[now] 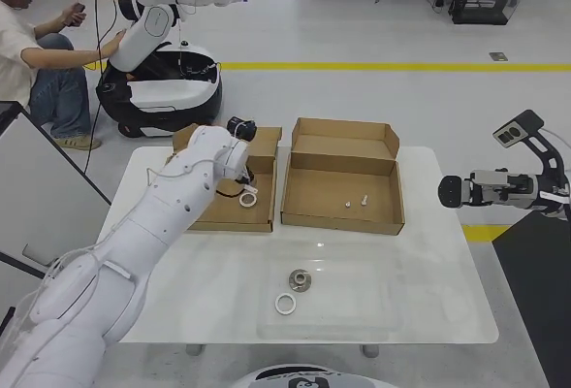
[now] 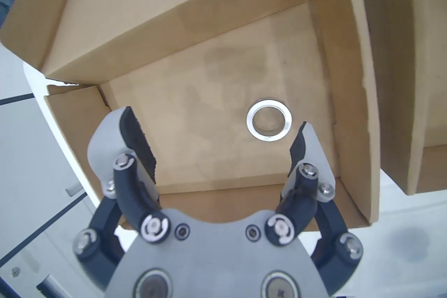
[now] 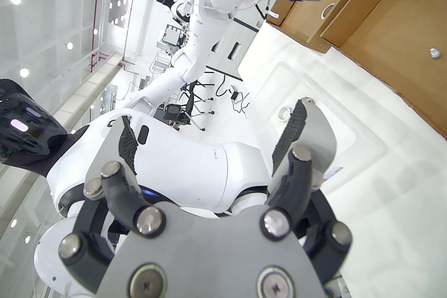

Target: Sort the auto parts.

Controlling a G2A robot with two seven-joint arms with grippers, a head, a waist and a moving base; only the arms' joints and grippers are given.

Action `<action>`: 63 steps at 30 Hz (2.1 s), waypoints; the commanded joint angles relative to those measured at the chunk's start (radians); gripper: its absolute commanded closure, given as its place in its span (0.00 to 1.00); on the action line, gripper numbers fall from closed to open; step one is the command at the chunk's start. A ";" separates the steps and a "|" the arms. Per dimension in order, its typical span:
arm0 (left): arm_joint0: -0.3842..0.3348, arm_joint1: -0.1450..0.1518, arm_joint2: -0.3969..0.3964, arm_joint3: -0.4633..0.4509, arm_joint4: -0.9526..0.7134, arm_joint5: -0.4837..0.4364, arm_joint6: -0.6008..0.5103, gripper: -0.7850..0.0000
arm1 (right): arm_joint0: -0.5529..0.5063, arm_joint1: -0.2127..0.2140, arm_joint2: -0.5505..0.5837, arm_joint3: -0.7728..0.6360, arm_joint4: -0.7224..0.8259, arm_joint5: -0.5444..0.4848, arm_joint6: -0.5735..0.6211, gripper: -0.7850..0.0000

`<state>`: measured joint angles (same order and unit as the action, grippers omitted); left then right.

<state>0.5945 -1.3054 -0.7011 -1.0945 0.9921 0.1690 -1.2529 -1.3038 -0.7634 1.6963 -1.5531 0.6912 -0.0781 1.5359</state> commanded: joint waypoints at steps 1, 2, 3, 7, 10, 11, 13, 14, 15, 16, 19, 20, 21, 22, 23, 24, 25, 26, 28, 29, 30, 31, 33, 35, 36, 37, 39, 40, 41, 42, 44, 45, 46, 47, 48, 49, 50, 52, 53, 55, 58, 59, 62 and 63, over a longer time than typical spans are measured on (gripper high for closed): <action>0.023 0.013 -0.032 -0.078 0.010 0.014 -0.013 0.00 | 0.000 0.000 0.000 0.000 0.000 0.000 0.000 0.00; 0.038 0.020 -0.046 -0.115 0.020 0.016 -0.021 0.00 | 0.000 0.000 0.000 0.000 0.000 0.000 0.000 0.00; 0.052 0.026 -0.061 -0.153 0.019 0.018 -0.035 0.00 | 0.000 0.000 0.000 0.000 0.000 0.000 0.000 0.00; 0.107 0.045 -0.111 -0.285 0.015 0.012 -0.095 0.00 | 0.000 0.000 0.000 0.000 0.000 0.000 0.000 0.00; 0.142 0.052 -0.145 -0.362 -0.035 0.008 -0.134 0.00 | 0.000 0.000 0.000 0.000 0.000 0.000 0.000 0.00; 0.144 0.053 -0.148 -0.368 -0.037 0.008 -0.138 0.00 | 0.000 0.000 0.000 0.000 0.000 0.000 0.000 0.00; 0.144 0.053 -0.148 -0.368 -0.037 0.008 -0.138 0.00 | 0.000 0.000 0.000 0.000 0.000 0.000 0.000 0.00; 0.144 0.053 -0.148 -0.368 -0.037 0.008 -0.138 0.00 | 0.000 0.000 0.000 0.000 0.000 0.000 0.000 0.00; 0.144 0.053 -0.148 -0.368 -0.037 0.008 -0.138 0.00 | 0.000 0.000 0.000 0.000 0.000 0.000 0.000 0.00; 0.144 0.053 -0.148 -0.368 -0.037 0.008 -0.138 0.00 | 0.000 0.000 0.000 0.000 0.000 0.000 0.000 0.00; 0.144 0.053 -0.148 -0.368 -0.037 0.008 -0.138 0.00 | 0.000 0.000 0.000 0.000 0.000 0.000 0.000 0.00; 0.144 0.053 -0.148 -0.368 -0.037 0.008 -0.138 0.00 | 0.000 0.000 0.000 0.000 0.000 0.000 0.000 0.00; 0.144 0.053 -0.148 -0.368 -0.037 0.008 -0.138 0.00 | 0.000 0.000 0.000 0.000 0.000 0.000 0.000 0.00; 0.144 0.053 -0.148 -0.368 -0.037 0.008 -0.138 0.00 | 0.000 0.000 0.000 0.000 0.000 0.000 0.000 0.00; 0.144 0.053 -0.148 -0.368 -0.037 0.008 -0.138 0.00 | 0.000 0.000 0.000 0.000 0.000 0.000 0.000 0.00; 0.144 0.053 -0.148 -0.368 -0.037 0.008 -0.138 0.00 | 0.000 0.000 0.000 0.000 0.000 0.000 0.000 0.00; 0.144 0.053 -0.148 -0.368 -0.037 0.008 -0.138 0.00 | 0.000 0.000 0.000 0.000 0.000 0.000 0.000 0.00; 0.144 0.053 -0.148 -0.368 -0.037 0.008 -0.138 0.00 | 0.000 0.000 0.000 0.000 0.000 0.000 0.000 0.00; 0.144 0.053 -0.148 -0.368 -0.037 0.008 -0.138 0.00 | 0.000 0.000 0.000 0.000 0.000 0.000 0.000 0.00; 0.147 0.053 -0.147 -0.370 -0.037 0.003 -0.132 0.00 | 0.000 0.000 0.000 0.000 0.000 0.000 0.000 0.00; 0.156 0.055 -0.148 -0.377 -0.033 -0.012 -0.121 0.00 | 0.000 0.000 0.000 0.000 0.000 0.000 0.000 0.00; 0.160 0.057 -0.148 -0.390 -0.026 -0.029 -0.131 0.00 | 0.000 0.000 0.000 0.000 0.000 0.000 0.000 0.00; 0.168 0.061 -0.148 -0.426 -0.013 -0.060 -0.171 0.00 | 0.000 0.000 0.000 0.000 0.000 0.000 0.000 0.00; 0.176 0.065 -0.153 -0.465 -0.016 -0.082 -0.208 0.00 | 0.000 0.000 0.000 0.000 0.000 0.000 0.000 0.00; 0.180 0.066 -0.150 -0.485 -0.019 -0.100 -0.228 0.00 | 0.000 0.000 0.000 0.000 0.000 0.000 0.000 0.00; 0.184 0.067 -0.150 -0.502 -0.028 -0.111 -0.245 0.00 | 0.000 0.000 0.000 0.000 0.000 0.000 0.000 0.00; 0.190 0.068 -0.143 -0.539 -0.042 -0.142 -0.283 0.00 | 0.000 0.000 0.000 0.000 0.000 0.000 0.000 0.00; 0.194 0.069 -0.133 -0.552 -0.051 -0.165 -0.283 0.00 | 0.000 0.000 0.000 0.000 0.000 0.000 0.000 0.00; 0.195 0.070 -0.123 -0.563 -0.058 -0.184 -0.283 0.00 | 0.000 0.000 0.000 0.000 0.000 0.000 0.000 0.00; 0.195 0.072 -0.114 -0.572 -0.067 -0.197 -0.283 0.00 | 0.000 0.000 0.000 0.000 0.000 0.000 0.000 0.00; 0.194 0.078 -0.093 -0.586 -0.083 -0.216 -0.283 0.00 | 0.000 0.000 0.000 0.000 0.000 0.000 0.000 0.00; 0.193 0.080 -0.077 -0.595 -0.094 -0.230 -0.283 0.00 | 0.000 0.000 0.000 0.000 0.000 0.000 0.000 0.00; 0.190 0.083 -0.063 -0.603 -0.104 -0.240 -0.283 0.00 | 0.000 0.000 0.000 0.000 0.000 0.000 0.000 0.00; 0.186 0.087 -0.049 -0.607 -0.109 -0.246 -0.283 0.00 | 0.000 0.000 0.000 0.000 0.000 0.000 0.000 0.00; 0.183 0.090 -0.031 -0.615 -0.121 -0.256 -0.283 0.00 | 0.000 0.000 0.000 0.000 0.000 0.000 0.000 0.00; 0.176 0.093 -0.018 -0.620 -0.129 -0.260 -0.283 0.00 | 0.000 0.000 0.000 0.000 0.000 0.000 0.000 0.00; 0.171 0.096 -0.003 -0.625 -0.135 -0.265 -0.283 0.00 | 0.000 0.000 0.000 0.000 0.000 0.000 0.000 0.00; 0.165 0.101 0.016 -0.643 -0.192 -0.274 -0.283 0.00 | 0.000 0.000 0.000 0.000 0.000 0.000 0.000 0.00; 0.161 0.104 0.027 -0.647 -0.210 -0.278 -0.283 0.00 | 0.000 0.000 0.000 0.000 0.000 0.000 0.000 0.00; 0.152 0.108 0.042 -0.655 -0.254 -0.275 -0.283 0.00 | 0.000 0.000 0.000 0.000 0.000 0.000 0.000 0.00; 0.141 0.112 0.047 -0.657 -0.281 -0.253 -0.283 0.00 | 0.000 0.000 0.000 0.000 0.000 0.000 0.000 0.00; 0.141 0.112 0.047 -0.657 -0.281 -0.253 -0.283 0.00 | 0.000 0.000 0.000 0.000 0.000 0.000 0.000 0.00; 0.141 0.112 0.047 -0.657 -0.281 -0.253 -0.283 0.00 | 0.000 0.000 0.000 0.000 0.000 0.000 0.000 0.00; 0.141 0.112 0.047 -0.657 -0.281 -0.253 -0.283 0.00 | 0.000 0.000 0.000 0.000 0.000 0.000 0.000 0.00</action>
<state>0.7357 -1.1930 -0.6544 -1.7516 0.7115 -0.0838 -1.5359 -1.3038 -0.7634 1.6963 -1.5531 0.6912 -0.0781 1.5359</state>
